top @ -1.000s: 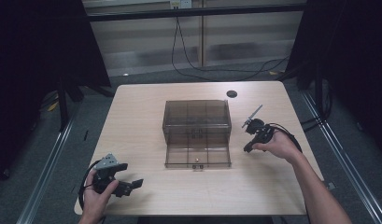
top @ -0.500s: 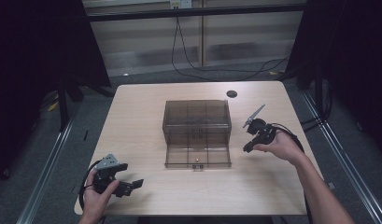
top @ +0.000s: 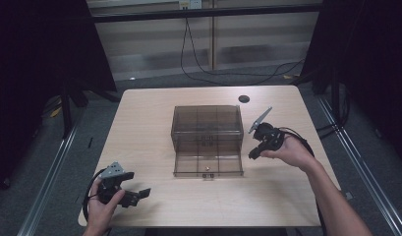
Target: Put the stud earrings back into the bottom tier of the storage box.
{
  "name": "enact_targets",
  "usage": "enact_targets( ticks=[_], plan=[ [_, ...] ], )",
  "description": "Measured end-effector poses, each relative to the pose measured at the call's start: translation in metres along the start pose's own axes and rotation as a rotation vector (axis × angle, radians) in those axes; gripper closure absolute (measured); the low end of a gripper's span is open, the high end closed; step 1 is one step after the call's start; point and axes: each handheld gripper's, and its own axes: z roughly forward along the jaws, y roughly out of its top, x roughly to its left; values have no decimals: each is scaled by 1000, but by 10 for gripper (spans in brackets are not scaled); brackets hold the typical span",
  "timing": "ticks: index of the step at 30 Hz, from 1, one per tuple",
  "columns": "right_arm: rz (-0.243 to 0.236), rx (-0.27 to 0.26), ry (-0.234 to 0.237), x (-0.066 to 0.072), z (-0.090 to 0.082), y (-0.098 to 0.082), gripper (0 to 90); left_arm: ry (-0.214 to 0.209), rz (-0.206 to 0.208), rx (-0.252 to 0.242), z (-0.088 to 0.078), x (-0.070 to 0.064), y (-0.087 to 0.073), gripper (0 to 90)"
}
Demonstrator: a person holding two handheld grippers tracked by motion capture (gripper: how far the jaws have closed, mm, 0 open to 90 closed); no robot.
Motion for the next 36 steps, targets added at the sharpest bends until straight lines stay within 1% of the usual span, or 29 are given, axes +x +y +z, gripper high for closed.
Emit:
enact_targets(
  ticks=[2, 3, 4, 8, 10, 11, 12, 14, 17, 19, 20, 21, 22, 23, 24, 25, 26, 27, 28, 32, 33, 36],
  plan=[
    [-6, -6, 1, 0, 0, 2, 863, 1, 2, 1, 0, 0, 0, 37],
    [-11, -9, 8, 2, 1, 6, 863, -3, 2, 0, 0, 0, 0, 37],
    [-21, -3, 12, 3, 1, 8, 863, -4, 2, -1, 0, 0, 0, 37],
    [-25, -6, 15, 4, 2, 12, 863, -5, 2, 1, 0, 0, 0, 37],
    [-30, -10, 19, 6, 3, 16, 863, 0, 3, 2, 0, 0, 0, 37],
    [-42, -7, 13, 6, 3, 17, 863, 0, 3, 2, 0, 0, 0, 37],
    [-42, -7, 13, 6, 3, 17, 863, 0, 3, 2, 0, 0, 0, 37],
    [-44, -18, 22, 8, 3, 23, 863, 0, 3, 3, 0, 0, 0, 37],
    [-53, -18, 23, 10, 3, 27, 863, -3, 6, 2, 0, 0, 0, 37],
    [-66, -17, 28, 13, 6, 33, 862, -3, 6, 3, 0, 0, 0, 37],
    [-66, -17, 28, 13, 6, 33, 862, -3, 6, 3, 0, 0, 0, 37],
    [-79, -17, 29, 15, 7, 38, 863, -3, 7, 1, 0, 0, 0, 37],
    [-79, -17, 29, 15, 7, 38, 863, -3, 7, 1, 0, 0, 0, 37],
    [-83, -17, 35, 18, 9, 43, 863, -5, 4, 0, 0, 0, 0, 37],
    [-83, -17, 35, 18, 9, 43, 863, -5, 4, 0, 0, 0, 0, 37],
    [-92, -13, 33, 20, 11, 48, 862, -6, 3, -2, 0, 0, 0, 37],
    [-92, -13, 33, 20, 11, 48, 862, -6, 3, -2, 0, 0, 0, 37],
    [-97, -13, 40, 21, 14, 53, 862, -6, 3, 0, -1, 0, 0, 37],
    [-93, -14, 41, 22, 16, 55, 862, -6, 2, -4, 0, 1, 0, 37],
    [-108, -12, 52, 23, 19, 61, 862, -6, -8, -2, 1, 2, 1, 37],
    [-109, -14, 57, 24, 21, 66, 862, -3, -9, -1, 2, 3, 1, 37],
    [-118, -10, 57, 25, 24, 73, 862, -5, -8, -1, 3, 4, 2, 37]
  ],
)
